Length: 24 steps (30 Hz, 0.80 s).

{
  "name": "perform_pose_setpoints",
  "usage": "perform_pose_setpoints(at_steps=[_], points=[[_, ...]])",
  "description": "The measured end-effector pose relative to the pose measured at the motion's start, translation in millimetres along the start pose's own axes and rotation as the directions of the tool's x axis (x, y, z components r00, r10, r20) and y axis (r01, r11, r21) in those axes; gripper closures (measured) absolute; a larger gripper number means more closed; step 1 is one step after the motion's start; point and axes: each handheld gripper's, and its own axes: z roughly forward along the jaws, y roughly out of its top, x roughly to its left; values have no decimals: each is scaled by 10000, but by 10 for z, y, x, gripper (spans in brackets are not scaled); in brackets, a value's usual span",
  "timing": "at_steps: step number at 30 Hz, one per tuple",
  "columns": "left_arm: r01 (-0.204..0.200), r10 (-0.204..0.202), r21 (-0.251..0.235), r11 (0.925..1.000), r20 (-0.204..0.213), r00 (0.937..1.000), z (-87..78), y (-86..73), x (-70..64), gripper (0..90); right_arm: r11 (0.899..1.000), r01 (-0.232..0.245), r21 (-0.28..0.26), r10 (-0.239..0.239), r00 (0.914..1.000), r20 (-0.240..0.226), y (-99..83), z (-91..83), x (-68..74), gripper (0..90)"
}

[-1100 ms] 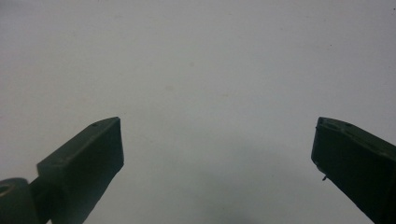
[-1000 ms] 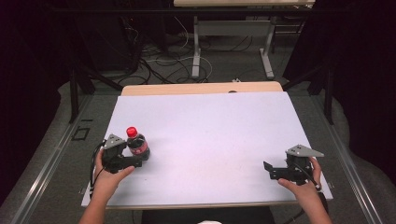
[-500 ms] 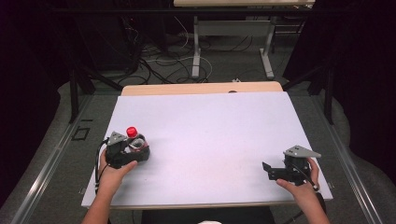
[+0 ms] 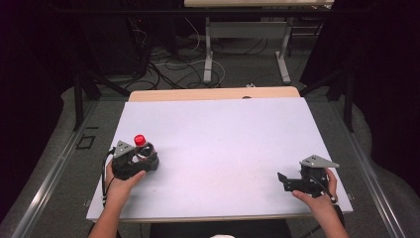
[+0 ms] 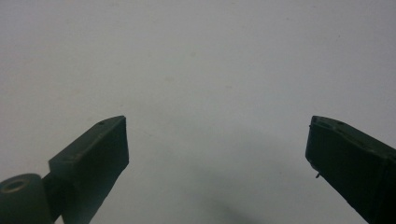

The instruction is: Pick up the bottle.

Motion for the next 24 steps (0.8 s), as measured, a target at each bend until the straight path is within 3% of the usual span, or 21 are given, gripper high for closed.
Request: perform_pose_setpoints(at_steps=[4,9,24], points=[[68,-67,-60,10000,40,10000,10,-6,5,261,10000,19,7,-19,10000,52,-3,6,3,60],[-195,194,-108,9998,-77,9998,7,-8,-4,276,10000,29,63,-29,10000,33,-10,16,11,61],[-326,323,-89,9994,-329,9989,0,2,-41,290,10000,25,33,-26,9999,131,-14,24,8,65]])
